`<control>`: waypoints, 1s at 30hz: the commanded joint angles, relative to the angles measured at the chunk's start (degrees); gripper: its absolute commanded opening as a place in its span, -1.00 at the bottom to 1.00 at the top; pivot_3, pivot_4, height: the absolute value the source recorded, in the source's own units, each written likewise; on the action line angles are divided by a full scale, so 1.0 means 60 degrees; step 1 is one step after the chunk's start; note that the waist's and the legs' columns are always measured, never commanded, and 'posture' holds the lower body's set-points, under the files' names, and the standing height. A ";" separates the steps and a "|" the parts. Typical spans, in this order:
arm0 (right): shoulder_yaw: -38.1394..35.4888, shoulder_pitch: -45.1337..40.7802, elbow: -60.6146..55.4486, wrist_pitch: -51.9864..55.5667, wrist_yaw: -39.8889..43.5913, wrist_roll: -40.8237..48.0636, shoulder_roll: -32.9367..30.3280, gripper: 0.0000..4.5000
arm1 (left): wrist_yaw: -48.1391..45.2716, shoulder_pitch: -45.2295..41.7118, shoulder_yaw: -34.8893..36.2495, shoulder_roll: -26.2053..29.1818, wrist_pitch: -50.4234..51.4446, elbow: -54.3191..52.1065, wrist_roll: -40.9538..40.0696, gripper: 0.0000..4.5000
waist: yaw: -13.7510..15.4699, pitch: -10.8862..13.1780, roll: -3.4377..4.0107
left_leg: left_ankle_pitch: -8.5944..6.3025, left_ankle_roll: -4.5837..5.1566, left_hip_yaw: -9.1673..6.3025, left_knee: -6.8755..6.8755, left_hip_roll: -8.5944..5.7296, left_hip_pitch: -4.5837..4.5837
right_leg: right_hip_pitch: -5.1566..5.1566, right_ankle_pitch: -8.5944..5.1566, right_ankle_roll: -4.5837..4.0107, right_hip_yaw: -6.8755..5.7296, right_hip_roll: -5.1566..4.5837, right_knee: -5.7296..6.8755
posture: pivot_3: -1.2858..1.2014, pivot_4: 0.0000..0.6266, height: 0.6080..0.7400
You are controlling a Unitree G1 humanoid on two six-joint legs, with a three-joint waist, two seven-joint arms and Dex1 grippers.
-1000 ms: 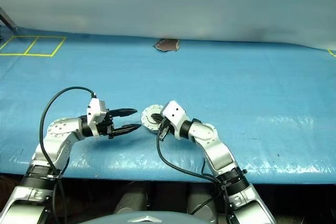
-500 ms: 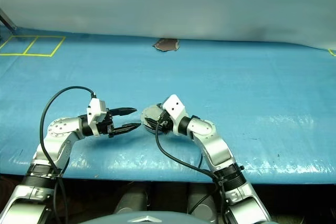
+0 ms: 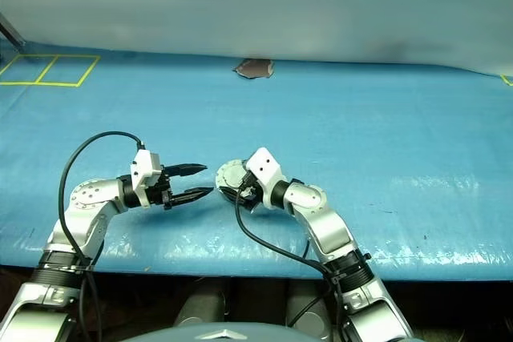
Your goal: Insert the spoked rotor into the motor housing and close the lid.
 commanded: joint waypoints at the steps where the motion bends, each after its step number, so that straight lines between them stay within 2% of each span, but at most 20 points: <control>1: -0.0044 -0.0004 -0.0011 -0.0092 -0.0021 0.0035 0.0022 0.59 | 0.0029 -0.0022 0.0279 0.0122 -0.0209 -0.0005 0.0020 0.34 | 0.0002 0.0000 0.0000 | 0.0000 0.0000 0.0000 0.0000 0.0000 0.0000 | 0.0000 0.0000 0.0000 0.0000 0.0000 0.0000 | 0.03 -0.52 1.00; 3: -0.0040 0.0021 -0.0065 -0.0064 0.0047 0.0105 0.0026 0.35 | 0.0059 -0.0031 0.0316 0.0114 -0.0217 0.0023 0.0037 0.34 | 0.0001 0.0000 0.0000 | 0.0000 0.0000 0.0000 -0.0001 0.0000 0.0000 | -0.0001 -0.0001 -0.0001 0.0000 0.0000 -0.0002 | 0.03 -0.52 1.00; 18: 0.0491 -0.0327 -0.0882 -0.0085 0.0781 -0.0147 -0.0798 0.35 | 0.0062 0.0033 0.0394 0.0173 -0.0247 0.0209 0.0259 0.34 | -0.0012 0.0001 0.0000 | -0.0001 0.0000 0.0000 -0.0010 0.0000 -0.0005 | -0.0007 -0.0001 0.0000 -0.0002 -0.0001 -0.0007 | 0.03 -0.52 1.00; 30: 0.0691 -0.0348 0.0186 -0.0307 0.0930 -0.0350 -0.0765 0.35 | 0.0293 0.0241 0.0607 0.0372 0.0047 0.0015 0.0170 0.34 | -0.0029 0.0000 0.0000 | -0.0001 0.0000 -0.0001 -0.0011 0.0002 0.0000 | -0.0004 0.0000 0.0001 -0.0002 -0.0001 -0.0006 | 0.03 -0.52 1.00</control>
